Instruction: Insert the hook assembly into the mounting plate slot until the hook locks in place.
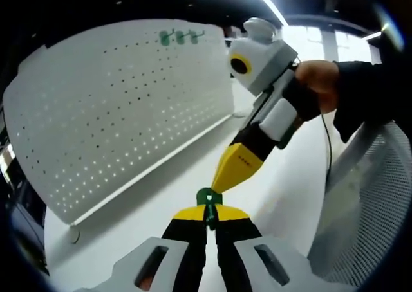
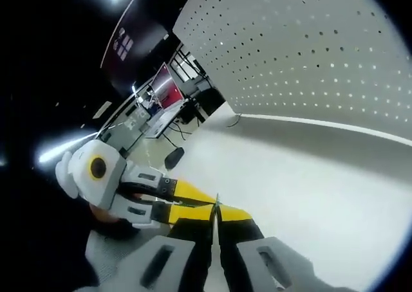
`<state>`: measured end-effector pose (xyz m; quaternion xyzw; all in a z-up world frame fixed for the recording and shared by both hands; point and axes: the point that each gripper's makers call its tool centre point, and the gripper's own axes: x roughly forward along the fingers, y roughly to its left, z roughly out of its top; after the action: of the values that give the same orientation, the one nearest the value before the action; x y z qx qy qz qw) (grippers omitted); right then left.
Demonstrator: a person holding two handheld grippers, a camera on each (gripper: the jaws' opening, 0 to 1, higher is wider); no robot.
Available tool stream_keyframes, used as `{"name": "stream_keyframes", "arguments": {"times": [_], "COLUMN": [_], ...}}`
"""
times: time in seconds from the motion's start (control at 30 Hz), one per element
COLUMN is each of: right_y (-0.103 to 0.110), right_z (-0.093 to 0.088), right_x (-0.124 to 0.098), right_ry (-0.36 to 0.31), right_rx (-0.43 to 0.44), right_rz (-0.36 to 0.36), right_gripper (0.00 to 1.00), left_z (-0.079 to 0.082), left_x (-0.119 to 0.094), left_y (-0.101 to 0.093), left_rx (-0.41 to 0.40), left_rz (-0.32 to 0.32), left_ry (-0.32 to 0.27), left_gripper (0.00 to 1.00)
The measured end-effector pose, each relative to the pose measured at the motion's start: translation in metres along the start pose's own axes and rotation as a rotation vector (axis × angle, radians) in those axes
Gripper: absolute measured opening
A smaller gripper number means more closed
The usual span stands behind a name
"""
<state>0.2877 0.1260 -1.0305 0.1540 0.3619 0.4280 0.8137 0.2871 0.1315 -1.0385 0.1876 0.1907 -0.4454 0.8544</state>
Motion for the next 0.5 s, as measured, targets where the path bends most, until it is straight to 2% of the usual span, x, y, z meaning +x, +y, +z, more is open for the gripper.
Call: {"name": "stream_keyframes", "arguments": {"times": [0.5], "right_y": [0.0017], "right_z": [0.0020], "right_x": [-0.0003], "right_ry": [-0.008], "right_rx": [-0.063], "right_rz": [-0.004], "right_gripper": [0.00], "left_z": [0.0006], "left_x": [-0.0004], "left_y": [0.0020], "left_rx": [-0.043], "left_rz": [0.005], "left_ry": [-0.004], "left_gripper": [0.03]}}
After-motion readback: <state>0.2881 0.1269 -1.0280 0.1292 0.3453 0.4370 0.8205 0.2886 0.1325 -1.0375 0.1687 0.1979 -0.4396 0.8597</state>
